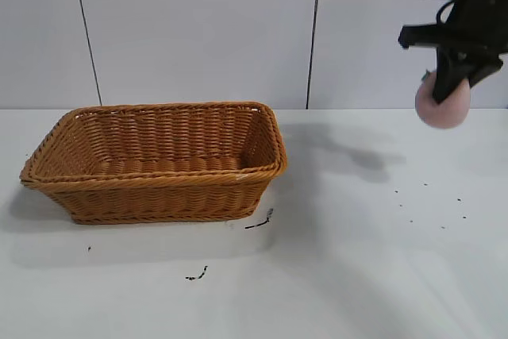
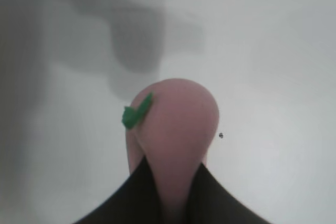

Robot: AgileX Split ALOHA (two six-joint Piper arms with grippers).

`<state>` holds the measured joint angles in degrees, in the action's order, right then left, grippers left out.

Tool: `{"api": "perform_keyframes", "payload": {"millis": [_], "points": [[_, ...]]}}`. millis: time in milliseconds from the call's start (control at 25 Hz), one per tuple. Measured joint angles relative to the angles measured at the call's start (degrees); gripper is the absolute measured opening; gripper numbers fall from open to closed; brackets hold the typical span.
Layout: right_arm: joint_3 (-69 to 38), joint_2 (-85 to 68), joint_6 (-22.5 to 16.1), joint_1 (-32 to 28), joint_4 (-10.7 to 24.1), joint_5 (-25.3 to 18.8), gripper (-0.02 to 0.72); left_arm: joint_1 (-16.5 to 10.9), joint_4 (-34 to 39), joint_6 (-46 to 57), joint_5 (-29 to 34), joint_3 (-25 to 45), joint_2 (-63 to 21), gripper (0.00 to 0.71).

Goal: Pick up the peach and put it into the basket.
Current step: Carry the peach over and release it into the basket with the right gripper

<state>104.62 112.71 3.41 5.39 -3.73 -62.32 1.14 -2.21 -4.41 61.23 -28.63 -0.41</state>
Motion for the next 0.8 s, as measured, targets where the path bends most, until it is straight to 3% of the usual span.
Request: {"api": "perform_keyframes", "payload": {"millis": [480,800], "points": [[15.53,9.43,-0.07,21.15,-0.01,2.16,0.025,0.0,0.0,0.0,0.0,0.0,0.0,0.692],[18.21,21.93,0.34,30.06,-0.11,10.15,0.025,0.0,0.0,0.0,0.0,0.0,0.0,0.692]]}}
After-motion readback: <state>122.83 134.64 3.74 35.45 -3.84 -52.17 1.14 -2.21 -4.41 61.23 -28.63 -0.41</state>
